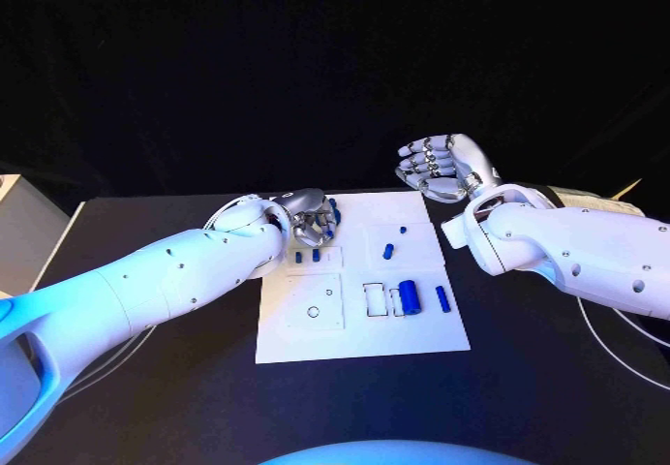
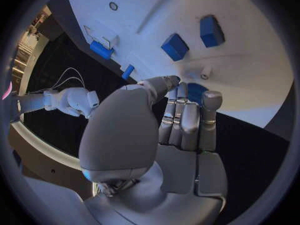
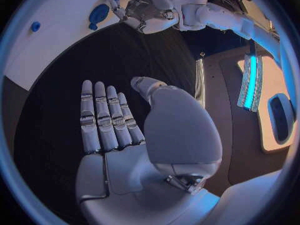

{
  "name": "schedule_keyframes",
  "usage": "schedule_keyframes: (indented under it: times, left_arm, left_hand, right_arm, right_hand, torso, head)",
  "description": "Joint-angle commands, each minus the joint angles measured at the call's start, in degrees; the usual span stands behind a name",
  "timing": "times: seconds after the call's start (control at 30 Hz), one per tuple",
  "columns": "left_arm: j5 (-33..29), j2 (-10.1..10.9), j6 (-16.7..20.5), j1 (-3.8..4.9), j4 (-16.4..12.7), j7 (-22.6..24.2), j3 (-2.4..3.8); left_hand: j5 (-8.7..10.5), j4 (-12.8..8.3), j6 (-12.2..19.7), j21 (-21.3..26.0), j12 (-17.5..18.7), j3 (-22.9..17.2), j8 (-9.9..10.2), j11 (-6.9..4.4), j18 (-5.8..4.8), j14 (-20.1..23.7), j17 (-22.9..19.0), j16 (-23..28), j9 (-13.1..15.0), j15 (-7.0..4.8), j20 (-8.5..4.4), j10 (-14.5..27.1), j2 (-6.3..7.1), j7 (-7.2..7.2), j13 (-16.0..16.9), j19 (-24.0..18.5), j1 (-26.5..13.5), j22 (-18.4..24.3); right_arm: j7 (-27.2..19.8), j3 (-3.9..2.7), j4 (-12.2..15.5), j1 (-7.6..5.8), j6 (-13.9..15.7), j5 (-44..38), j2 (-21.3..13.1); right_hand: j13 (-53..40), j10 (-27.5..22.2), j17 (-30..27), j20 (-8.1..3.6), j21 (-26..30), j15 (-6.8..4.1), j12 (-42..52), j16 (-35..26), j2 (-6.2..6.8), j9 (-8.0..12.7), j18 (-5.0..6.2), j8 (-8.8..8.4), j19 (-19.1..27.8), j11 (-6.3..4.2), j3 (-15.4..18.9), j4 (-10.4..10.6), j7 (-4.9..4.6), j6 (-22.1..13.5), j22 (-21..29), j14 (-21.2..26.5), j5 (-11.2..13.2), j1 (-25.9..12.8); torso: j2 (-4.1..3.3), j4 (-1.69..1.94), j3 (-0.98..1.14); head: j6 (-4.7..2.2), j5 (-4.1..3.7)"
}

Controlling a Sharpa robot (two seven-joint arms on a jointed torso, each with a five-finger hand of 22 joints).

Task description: Assemble the parts on the task board

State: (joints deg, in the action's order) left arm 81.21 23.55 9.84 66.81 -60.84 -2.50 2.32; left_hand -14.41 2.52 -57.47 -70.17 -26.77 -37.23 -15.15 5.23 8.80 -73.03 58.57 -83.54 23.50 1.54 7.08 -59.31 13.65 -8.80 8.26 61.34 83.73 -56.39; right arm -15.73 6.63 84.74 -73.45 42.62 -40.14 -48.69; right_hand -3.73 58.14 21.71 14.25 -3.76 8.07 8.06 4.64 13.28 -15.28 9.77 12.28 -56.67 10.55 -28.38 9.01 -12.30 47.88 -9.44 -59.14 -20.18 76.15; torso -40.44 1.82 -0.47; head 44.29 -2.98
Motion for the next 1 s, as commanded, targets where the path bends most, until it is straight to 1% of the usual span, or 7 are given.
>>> schedule_keyframes:
  times: [0.03,0.17,0.33,0.47,0.57,0.77,1.0]
  left_arm:
    - [-2.9,1.1,2.0,0.04,-1.4,1.2,0.45]
    - [-4.0,3.2,1.0,0.04,-3.2,0.8,1.17]
    - [-4.6,5.3,-1.1,0.06,-4.5,0.0,1.49]
    - [-4.8,6.2,-1.9,0.05,-4.6,-0.5,1.57]
    - [-4.8,6.5,-2.0,0.05,-4.6,-0.7,1.59]
    - [-4.6,6.6,-2.4,0.05,-4.5,-1.3,1.61]
    - [-4.3,6.1,-2.8,0.05,-3.6,-1.4,1.60]
  left_hand:
    - [0.25,-0.5,-0.5,-0.4,0.5,0.0,0.4,0.04,-0.35,-0.6,0.1,-0.2,0.0,-0.02,0.01,-0.4,-0.23,-0.02,-0.1,0.6,-0.2,-0.1]
    - [0.26,-0.5,-0.6,-0.5,0.7,0.0,0.4,0.04,-0.40,-0.7,0.1,-0.2,0.0,-0.02,0.02,-0.6,-0.21,-0.02,-0.1,0.8,-0.3,-0.3]
    - [0.28,-0.5,-0.7,-0.5,0.9,0.0,0.4,0.03,-0.42,-0.5,-0.4,-0.2,0.0,-0.02,0.03,-0.7,-0.20,-0.01,-0.1,0.8,-0.4,-0.3]
    - [0.29,-0.3,-0.8,-0.3,1.3,0.1,0.6,0.05,-0.36,-0.2,-1.1,0.0,0.0,0.00,0.06,-0.8,-0.17,-0.03,-0.2,0.5,-0.9,0.0]
    - [0.29,-0.3,-0.8,-0.2,1.5,0.2,0.6,0.05,-0.35,-0.1,-1.3,0.0,0.0,0.01,0.07,-0.9,-0.15,-0.03,-0.2,0.5,-1.0,0.0]
    - [0.25,-0.4,-0.8,-0.2,1.6,0.1,0.6,0.03,-0.34,0.0,-1.5,0.1,0.0,0.00,0.07,-1.0,-0.22,0.00,-0.2,0.5,-0.9,0.0]
    - [0.25,-0.4,-0.8,-0.2,1.6,0.1,0.6,0.03,-0.34,0.0,-1.5,0.1,0.0,0.00,0.07,-1.0,-0.22,0.00,-0.2,0.5,-0.9,0.0]
  right_arm:
    - [-0.6,-0.02,0.0,0.01,-1.0,-0.1,-0.1]
    - [-0.6,-0.01,-0.1,0.02,-1.1,-0.1,-0.2]
    - [-0.6,-0.01,-0.1,0.04,-1.1,-0.1,-0.4]
    - [-0.6,-0.01,-0.2,0.05,-1.2,-0.1,-0.5]
    - [-0.6,0.00,-0.2,0.06,-1.3,-0.1,-0.5]
    - [-0.6,0.00,-0.2,0.08,-1.4,-0.1,-0.5]
    - [-0.6,0.00,-0.2,0.09,-1.4,-0.1,-0.5]
  right_hand:
    - [0.1,0.0,0.0,-0.03,0.1,-0.02,-0.2,-0.2,0.04,0.1,0.82,-0.37,0.0,0.06,0.1,-0.1,-1.80,0.4,0.0,0.1,-0.3,-0.4]
    - [0.1,0.0,-0.1,-0.03,0.1,-0.02,-0.2,-0.2,0.04,0.1,0.81,-0.38,0.0,0.06,0.1,-0.1,-1.79,0.4,0.1,0.1,-0.4,-0.4]
    - [0.1,0.0,-0.1,-0.03,0.1,-0.02,-0.2,-0.2,0.04,0.1,0.81,-0.38,0.0,0.06,0.1,-0.1,-1.79,0.4,0.1,0.1,-0.4,-0.4]
    - [0.1,0.0,-0.1,-0.03,0.1,-0.01,-0.3,-0.2,0.05,0.1,0.81,-0.39,0.0,0.05,0.1,-0.1,-1.78,0.4,0.1,0.1,-0.4,-0.4]
    - [0.1,0.0,-0.2,-0.03,0.1,-0.01,-0.3,-0.2,0.05,0.1,0.81,-0.40,0.0,0.05,0.1,-0.1,-1.77,0.4,0.2,0.1,-0.4,-0.4]
    - [0.1,-0.1,-0.2,-0.02,0.1,0.00,-0.3,-0.2,0.06,0.1,0.81,-0.41,0.0,0.06,0.1,-0.1,-1.77,0.4,0.2,0.1,-0.4,-0.4]
    - [0.1,-0.1,-0.3,-0.02,0.1,0.00,-0.4,-0.3,0.06,0.1,0.80,-0.42,0.0,0.06,0.2,-0.1,-1.77,0.5,0.3,0.1,-0.4,-0.4]
  torso:
    - [0.14,0.24,0.00]
    - [0.39,0.52,-0.05]
    - [0.65,0.89,-0.11]
    - [0.73,1.11,-0.29]
    - [0.71,1.17,-0.40]
    - [0.64,1.01,-0.27]
    - [0.63,1.04,-0.23]
  head:
    - [-0.06,-0.10]
    - [0.09,-0.25]
    - [0.32,-0.45]
    - [0.51,-0.58]
    - [0.56,-0.61]
    - [0.74,-0.55]
    - [0.80,-0.49]
